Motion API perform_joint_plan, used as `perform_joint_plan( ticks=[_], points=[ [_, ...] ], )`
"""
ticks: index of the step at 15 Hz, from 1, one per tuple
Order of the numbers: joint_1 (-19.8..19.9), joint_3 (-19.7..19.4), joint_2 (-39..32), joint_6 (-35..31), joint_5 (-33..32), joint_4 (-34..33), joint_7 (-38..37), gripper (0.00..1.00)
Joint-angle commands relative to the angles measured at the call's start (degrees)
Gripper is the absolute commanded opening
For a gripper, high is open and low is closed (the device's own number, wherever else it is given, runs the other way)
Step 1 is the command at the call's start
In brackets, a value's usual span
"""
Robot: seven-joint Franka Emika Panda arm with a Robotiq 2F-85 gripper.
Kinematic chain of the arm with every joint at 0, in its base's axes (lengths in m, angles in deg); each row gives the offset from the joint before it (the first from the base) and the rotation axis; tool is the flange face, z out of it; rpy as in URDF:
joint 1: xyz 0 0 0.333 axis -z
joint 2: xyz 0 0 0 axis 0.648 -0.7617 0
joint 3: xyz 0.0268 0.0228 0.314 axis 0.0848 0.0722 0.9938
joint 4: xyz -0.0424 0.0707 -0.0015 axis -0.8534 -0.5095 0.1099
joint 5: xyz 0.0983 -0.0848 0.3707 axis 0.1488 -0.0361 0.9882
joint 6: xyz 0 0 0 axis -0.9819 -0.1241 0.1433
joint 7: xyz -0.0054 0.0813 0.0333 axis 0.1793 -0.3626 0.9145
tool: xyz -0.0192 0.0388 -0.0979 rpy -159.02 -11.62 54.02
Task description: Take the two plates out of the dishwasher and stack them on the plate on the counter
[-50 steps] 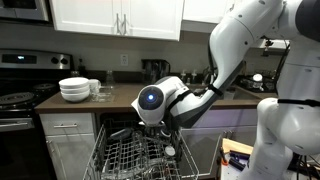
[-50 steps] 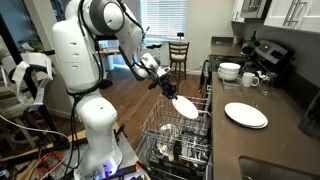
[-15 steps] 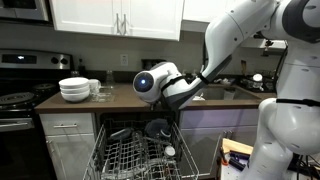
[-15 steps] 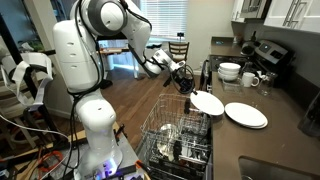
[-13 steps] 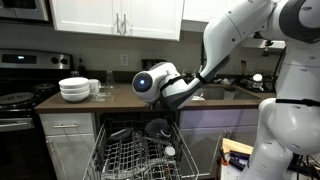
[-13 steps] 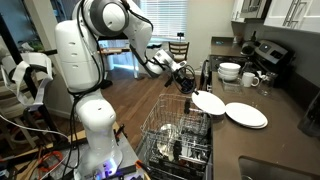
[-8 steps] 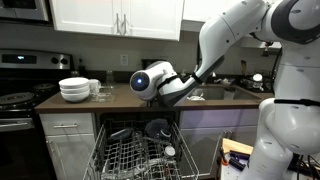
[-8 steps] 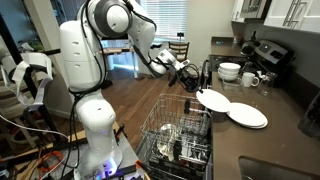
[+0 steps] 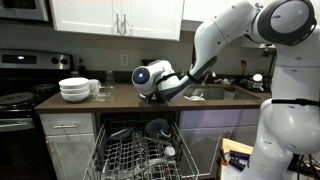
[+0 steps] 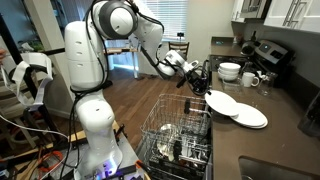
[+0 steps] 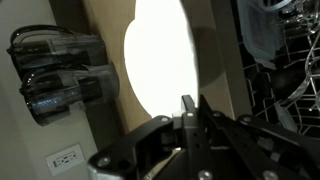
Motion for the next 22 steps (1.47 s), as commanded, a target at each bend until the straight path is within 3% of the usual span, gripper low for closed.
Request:
perform_joint_plan(
  ticks=[1, 5, 6, 22],
  points=[
    [0.7, 0.1, -0.5, -0.4, 0.0, -0.6, 0.3, 0.06],
    [1.1, -0.3, -1.6, -0.8, 0.0, -1.8, 0.7, 0.06],
    [1.4, -0.5, -2.0, -1.5, 0.2, -2.3, 0.9, 0.02],
    [5.2, -4.3, -8.2, -10.7, -1.1, -10.1, 5.7, 0.02]
  ],
)
